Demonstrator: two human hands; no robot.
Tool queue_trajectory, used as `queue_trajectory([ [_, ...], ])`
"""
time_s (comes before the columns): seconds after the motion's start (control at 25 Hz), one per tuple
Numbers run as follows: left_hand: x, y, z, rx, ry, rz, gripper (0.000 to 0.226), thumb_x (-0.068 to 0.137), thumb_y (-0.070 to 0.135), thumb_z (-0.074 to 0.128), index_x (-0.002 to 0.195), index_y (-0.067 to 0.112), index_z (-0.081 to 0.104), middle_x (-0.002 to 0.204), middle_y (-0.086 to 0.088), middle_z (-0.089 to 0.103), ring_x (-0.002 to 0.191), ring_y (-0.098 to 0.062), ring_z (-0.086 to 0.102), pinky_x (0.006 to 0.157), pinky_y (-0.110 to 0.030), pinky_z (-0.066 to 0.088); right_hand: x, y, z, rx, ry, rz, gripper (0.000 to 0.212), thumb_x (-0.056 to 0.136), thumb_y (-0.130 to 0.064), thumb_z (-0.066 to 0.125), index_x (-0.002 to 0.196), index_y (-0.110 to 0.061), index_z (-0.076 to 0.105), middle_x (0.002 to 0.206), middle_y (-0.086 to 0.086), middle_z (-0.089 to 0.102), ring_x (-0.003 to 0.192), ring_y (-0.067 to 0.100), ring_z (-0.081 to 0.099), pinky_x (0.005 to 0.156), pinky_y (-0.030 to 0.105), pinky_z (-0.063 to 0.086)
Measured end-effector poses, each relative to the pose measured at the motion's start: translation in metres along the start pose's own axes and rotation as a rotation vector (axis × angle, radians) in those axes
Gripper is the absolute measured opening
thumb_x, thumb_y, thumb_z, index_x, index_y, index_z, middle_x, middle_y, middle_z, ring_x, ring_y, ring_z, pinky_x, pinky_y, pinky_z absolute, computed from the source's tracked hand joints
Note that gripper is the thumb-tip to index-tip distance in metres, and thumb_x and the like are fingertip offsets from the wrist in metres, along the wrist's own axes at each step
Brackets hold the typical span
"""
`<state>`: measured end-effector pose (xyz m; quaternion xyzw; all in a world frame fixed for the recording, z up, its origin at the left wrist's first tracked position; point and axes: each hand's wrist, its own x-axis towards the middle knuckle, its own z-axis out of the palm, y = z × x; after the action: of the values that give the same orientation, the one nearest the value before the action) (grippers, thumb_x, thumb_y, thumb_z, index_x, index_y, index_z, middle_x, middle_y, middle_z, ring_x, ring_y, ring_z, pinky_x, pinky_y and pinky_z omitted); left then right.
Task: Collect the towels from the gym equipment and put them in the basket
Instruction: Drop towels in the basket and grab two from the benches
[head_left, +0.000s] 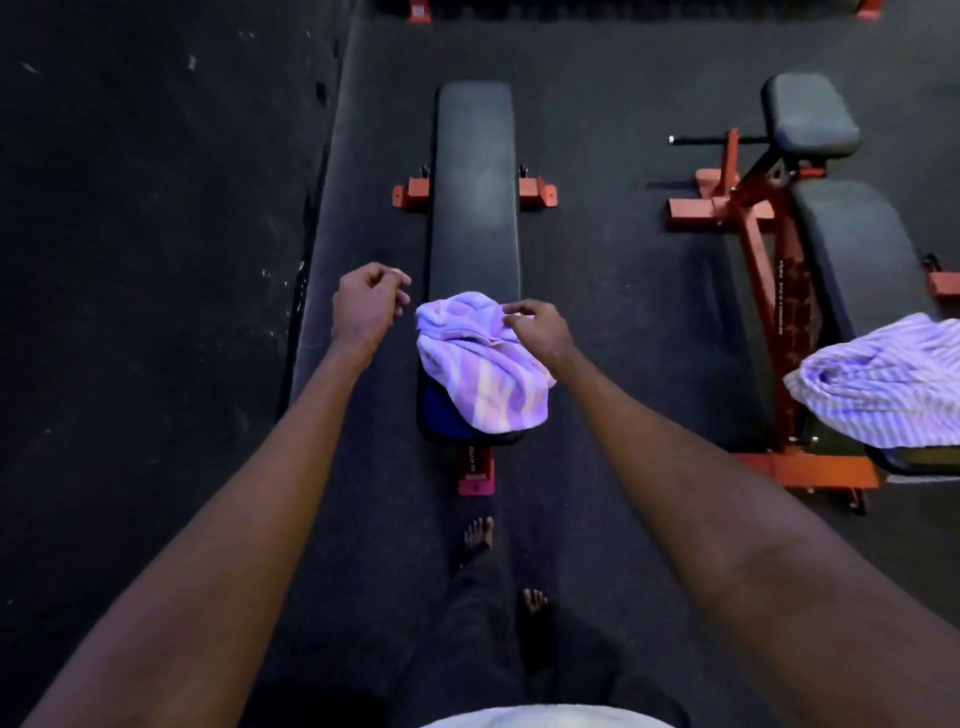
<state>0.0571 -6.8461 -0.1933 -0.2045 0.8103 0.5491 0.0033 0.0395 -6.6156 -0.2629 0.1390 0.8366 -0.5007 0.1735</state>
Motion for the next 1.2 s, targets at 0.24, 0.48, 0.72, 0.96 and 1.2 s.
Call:
queue_trajectory([
  [0.24, 0.083, -0.052, 0.036, 0.072, -0.072, -0.12, 0.021, 0.085, 0.021, 0.052, 0.074, 0.023, 0.07, 0.062, 0.003, 0.067, 0.052, -0.008, 0.057, 0.053, -0.021, 0.042, 0.1, 0.033, 0.065, -0.275, -0.103, 0.073, 0.066, 0.086, -0.05, 0.07, 0.138, -0.012, 0.057, 0.145, 0.017, 0.051, 0.131, 0.03, 0.052, 0.111, 0.038, 0.04],
  [0.48, 0.146, -0.107, 0.075, 0.089, -0.102, -0.2, 0.02, 0.082, 0.022, 0.054, 0.07, 0.026, 0.069, 0.062, 0.005, 0.067, 0.055, -0.012, 0.058, 0.056, -0.023, 0.042, 0.163, 0.096, 0.117, -0.549, -0.291, 0.096, 0.127, 0.072, -0.075, 0.07, 0.161, -0.017, 0.001, 0.168, 0.019, -0.003, 0.154, 0.042, 0.0, 0.122, 0.059, 0.014],
  [0.72, 0.165, -0.141, 0.116, 0.079, -0.161, -0.185, 0.019, 0.079, 0.022, 0.053, 0.072, 0.024, 0.071, 0.063, 0.002, 0.069, 0.058, -0.015, 0.06, 0.061, -0.027, 0.045, 0.185, 0.157, 0.168, -0.645, -0.381, 0.16, 0.094, 0.076, -0.046, 0.08, 0.153, -0.027, 0.029, 0.166, 0.013, 0.005, 0.15, 0.05, 0.006, 0.11, 0.071, 0.029],
  [0.96, 0.163, -0.118, 0.151, 0.064, -0.228, -0.173, 0.019, 0.083, 0.017, 0.054, 0.074, 0.019, 0.071, 0.064, -0.003, 0.067, 0.057, -0.015, 0.06, 0.056, -0.024, 0.044, 0.177, 0.157, 0.123, -0.443, -0.189, 0.111, 0.05, 0.076, -0.022, 0.067, 0.126, -0.023, 0.061, 0.123, 0.01, 0.068, 0.115, 0.038, 0.062, 0.088, 0.043, 0.052],
  [1.2, 0.138, -0.005, 0.221, 0.003, -0.371, -0.032, 0.02, 0.083, 0.018, 0.055, 0.075, 0.019, 0.073, 0.063, 0.001, 0.067, 0.057, -0.011, 0.059, 0.059, -0.027, 0.046, 0.131, 0.124, -0.015, -0.31, 0.012, 0.149, 0.031, 0.081, -0.022, 0.059, 0.109, -0.014, 0.068, 0.101, 0.014, 0.073, 0.097, 0.041, 0.067, 0.071, 0.034, 0.046],
])
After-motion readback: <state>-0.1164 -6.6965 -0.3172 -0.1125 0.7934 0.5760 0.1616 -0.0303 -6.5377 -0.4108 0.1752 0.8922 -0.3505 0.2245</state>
